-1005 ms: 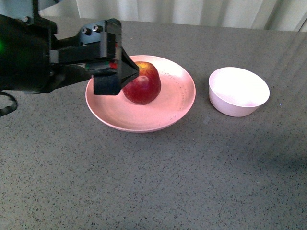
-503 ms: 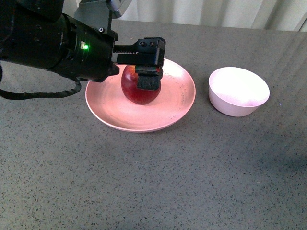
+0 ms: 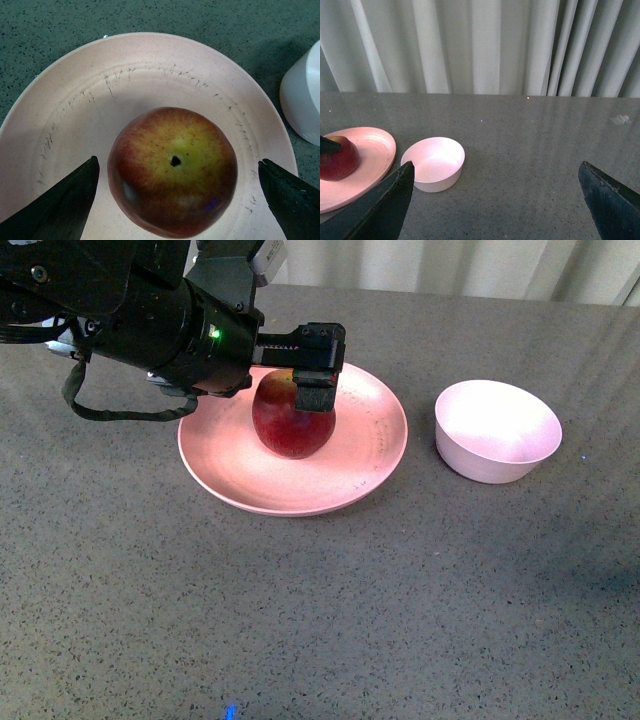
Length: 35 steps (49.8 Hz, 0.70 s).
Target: Move apple from plate to bowl
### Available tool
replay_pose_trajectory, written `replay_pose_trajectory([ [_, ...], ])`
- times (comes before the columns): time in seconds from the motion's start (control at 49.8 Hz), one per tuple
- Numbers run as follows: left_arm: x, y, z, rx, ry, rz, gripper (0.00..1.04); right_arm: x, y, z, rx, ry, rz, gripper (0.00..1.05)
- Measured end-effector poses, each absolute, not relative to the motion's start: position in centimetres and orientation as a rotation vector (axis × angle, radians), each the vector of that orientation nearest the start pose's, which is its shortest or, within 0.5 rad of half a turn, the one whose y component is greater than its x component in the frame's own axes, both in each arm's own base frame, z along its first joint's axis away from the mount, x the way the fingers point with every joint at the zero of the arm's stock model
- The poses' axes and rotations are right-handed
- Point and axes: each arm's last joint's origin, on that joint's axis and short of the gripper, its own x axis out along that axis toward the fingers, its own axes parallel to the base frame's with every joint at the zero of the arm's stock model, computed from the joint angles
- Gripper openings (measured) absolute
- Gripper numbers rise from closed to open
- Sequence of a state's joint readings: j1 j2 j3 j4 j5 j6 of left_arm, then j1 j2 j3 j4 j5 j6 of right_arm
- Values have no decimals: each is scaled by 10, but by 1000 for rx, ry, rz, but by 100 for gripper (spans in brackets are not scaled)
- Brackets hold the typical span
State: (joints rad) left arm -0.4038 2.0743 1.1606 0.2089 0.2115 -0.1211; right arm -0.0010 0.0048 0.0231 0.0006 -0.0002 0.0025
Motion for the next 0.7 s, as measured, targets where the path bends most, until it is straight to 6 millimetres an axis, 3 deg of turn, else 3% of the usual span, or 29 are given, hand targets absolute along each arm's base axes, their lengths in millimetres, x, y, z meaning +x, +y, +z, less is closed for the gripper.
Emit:
replay_pose_trajectory([
  [0.362,387,-177,104,-15,766,-534,96,97,0,171,2,-19,-1,96],
  [0.482,387,-180,103,3,762,-531,79,97,0,171,2,-19,-1,96],
  [0.704,388,-183,106,7,758,-532,74,97,0,171,3,-19,-1,96],
])
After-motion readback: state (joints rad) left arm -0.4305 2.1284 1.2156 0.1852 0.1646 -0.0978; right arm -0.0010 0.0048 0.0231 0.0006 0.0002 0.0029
